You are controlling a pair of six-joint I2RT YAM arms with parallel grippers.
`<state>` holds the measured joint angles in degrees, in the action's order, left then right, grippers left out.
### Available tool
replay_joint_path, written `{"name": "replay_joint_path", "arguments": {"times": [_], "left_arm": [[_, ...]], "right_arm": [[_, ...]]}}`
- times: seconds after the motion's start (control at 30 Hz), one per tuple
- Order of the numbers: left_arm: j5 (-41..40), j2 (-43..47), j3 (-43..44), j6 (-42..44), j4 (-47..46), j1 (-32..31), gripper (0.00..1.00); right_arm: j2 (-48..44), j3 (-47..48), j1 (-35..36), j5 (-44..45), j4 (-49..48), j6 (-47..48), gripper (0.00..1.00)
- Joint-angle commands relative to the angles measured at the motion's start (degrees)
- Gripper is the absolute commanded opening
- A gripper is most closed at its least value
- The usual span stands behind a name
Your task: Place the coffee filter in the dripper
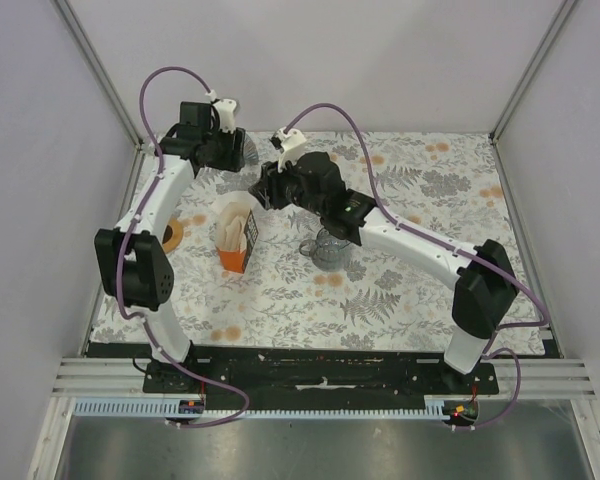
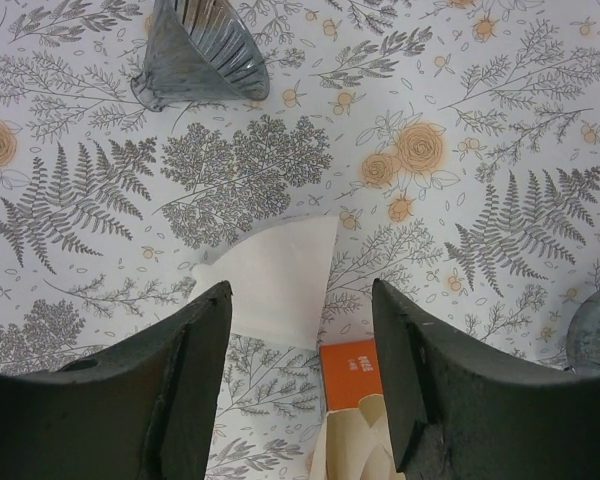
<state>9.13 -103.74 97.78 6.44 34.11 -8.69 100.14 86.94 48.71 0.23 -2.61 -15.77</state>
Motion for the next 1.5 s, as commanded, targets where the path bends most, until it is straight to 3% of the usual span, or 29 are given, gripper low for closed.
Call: {"name": "replay_joint_path", "arguments": {"times": [0.0,0.23,0.43,0.6,0.7,0.87,1.1,1.47], "left_arm": [[-1.0,-3.1,3.8,-1.9,-3.6,0.3,0.65],[-13.1,-15.9,14.2,-8.4,-7.6,-0.7,0.67],[-21.3,-28.3,26.5,-3.9,-6.6,-1.0,0.69],[-24.2,-33.6,29.0,-0.5,-7.7,-1.2,0.68],[-25.9,-34.9,28.9,1.2,-7.4,-1.2,0.53],[-26.8,-34.8,27.3,1.4,-7.9,-1.1,0.03],[-22.9,-30.2,26.7,-0.7,-7.7,-0.5,0.02],[-4.0,-17.6,17.8,-1.3,-4.1,-4.2,0.02]], "right_arm": [[-2.0,-1.4,-0.9,-3.1,-1.3,1.4,0.48],[-5.4,-7.0,-2.2,-1.2,-1.4,2.4,0.51],[-8.3,-12.9,-3.4,-0.6,-1.0,2.4,0.54],[-9.2,-15.5,-4.3,0.8,-0.6,1.4,0.56],[-9.4,-15.8,-4.7,0.8,-0.3,1.3,0.56],[-9.6,-15.7,-5.1,0.7,-0.4,1.4,0.57],[-10.4,-16.3,-5.2,0.7,-0.1,1.5,0.57],[-16.4,-20.2,-7.0,3.6,0.0,2.5,0.58]]}}
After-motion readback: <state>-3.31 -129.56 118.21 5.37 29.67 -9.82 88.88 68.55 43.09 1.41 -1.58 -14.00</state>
